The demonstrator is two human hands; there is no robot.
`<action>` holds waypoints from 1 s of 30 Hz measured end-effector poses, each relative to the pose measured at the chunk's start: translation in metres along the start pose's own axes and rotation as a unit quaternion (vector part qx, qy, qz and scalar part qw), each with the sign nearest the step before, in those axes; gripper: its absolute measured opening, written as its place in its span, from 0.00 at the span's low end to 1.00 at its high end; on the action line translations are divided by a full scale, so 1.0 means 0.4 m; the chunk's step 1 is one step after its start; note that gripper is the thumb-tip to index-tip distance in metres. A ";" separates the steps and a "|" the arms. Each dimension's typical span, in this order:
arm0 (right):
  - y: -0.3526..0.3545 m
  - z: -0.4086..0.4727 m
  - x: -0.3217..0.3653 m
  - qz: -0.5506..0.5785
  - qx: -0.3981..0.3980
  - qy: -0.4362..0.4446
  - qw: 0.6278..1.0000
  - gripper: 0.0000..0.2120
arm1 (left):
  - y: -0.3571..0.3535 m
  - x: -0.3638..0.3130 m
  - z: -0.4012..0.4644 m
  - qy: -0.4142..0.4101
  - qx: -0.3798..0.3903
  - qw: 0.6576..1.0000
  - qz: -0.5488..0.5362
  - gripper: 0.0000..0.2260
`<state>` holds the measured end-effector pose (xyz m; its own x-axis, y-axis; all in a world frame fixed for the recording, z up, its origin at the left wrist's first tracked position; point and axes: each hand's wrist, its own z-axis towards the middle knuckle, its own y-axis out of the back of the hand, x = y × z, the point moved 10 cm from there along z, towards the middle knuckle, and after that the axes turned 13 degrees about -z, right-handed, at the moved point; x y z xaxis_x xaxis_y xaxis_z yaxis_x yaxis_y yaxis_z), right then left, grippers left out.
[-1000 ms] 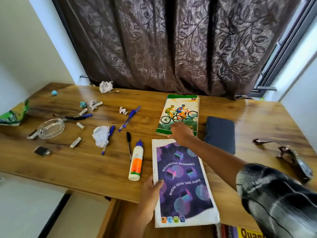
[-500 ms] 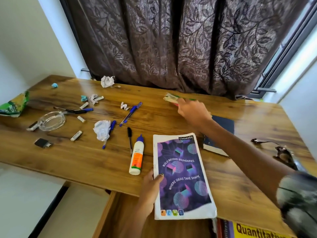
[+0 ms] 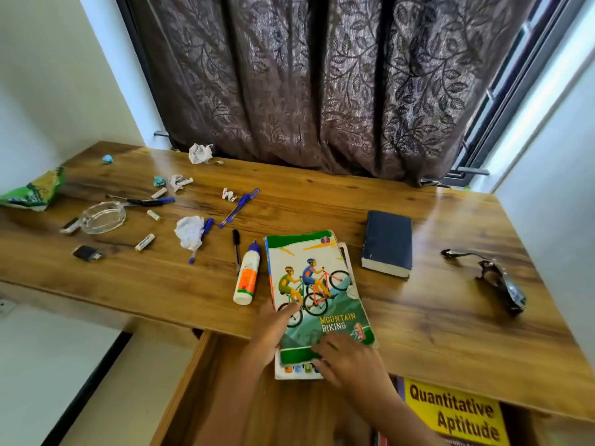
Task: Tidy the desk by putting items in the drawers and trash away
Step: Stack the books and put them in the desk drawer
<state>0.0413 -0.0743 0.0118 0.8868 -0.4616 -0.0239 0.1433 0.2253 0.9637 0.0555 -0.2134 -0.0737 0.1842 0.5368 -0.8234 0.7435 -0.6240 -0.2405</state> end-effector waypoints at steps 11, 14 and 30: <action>-0.071 -0.135 -0.231 0.605 0.118 -0.393 0.683 0.23 | -0.028 0.034 -0.230 -0.056 0.104 0.992 -0.048 0.18; -0.042 -0.161 -0.179 0.722 0.118 -0.376 0.569 0.20 | -0.033 0.028 -0.292 -0.077 0.110 0.991 -0.030 0.18; -0.008 -0.275 -0.085 0.658 0.036 -0.298 0.691 0.21 | 0.007 0.011 -0.393 -0.157 0.117 0.981 -0.014 0.20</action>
<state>0.0591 0.0351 -0.0196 -0.1119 -0.1739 0.9784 -0.6551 0.7533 0.0590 0.1594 -0.1234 0.0030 -0.0679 0.3767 -0.9238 0.5706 -0.7449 -0.3457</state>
